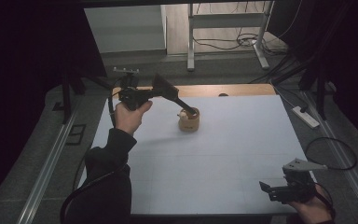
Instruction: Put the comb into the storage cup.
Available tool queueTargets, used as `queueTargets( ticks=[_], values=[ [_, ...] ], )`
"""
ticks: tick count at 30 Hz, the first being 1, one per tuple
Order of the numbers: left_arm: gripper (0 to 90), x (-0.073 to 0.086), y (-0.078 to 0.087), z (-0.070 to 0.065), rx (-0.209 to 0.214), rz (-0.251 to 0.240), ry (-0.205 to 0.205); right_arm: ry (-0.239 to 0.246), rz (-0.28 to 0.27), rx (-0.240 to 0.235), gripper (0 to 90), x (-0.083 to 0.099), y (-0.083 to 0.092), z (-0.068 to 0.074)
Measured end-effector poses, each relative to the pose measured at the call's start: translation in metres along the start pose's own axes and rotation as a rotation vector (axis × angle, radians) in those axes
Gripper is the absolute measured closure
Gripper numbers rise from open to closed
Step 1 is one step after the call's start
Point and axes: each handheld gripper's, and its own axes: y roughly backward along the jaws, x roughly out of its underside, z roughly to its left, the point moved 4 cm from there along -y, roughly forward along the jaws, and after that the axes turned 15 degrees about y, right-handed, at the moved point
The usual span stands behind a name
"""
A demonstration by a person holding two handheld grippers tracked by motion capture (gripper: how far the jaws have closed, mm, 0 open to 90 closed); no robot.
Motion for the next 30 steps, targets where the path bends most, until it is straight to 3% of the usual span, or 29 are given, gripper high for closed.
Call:
queueTargets(
  ticks=[14,30],
  values=[
    [83.0,-0.012,-0.014,0.009,-0.042,-0.013,0.021,0.004,0.006,-0.002,0.1,0.000,-0.001,0.000],
    [83.0,-0.014,-0.031,0.020,-0.084,0.018,0.032,0.000,0.008,-0.006,0.1,0.000,-0.001,0.000]
  ],
)
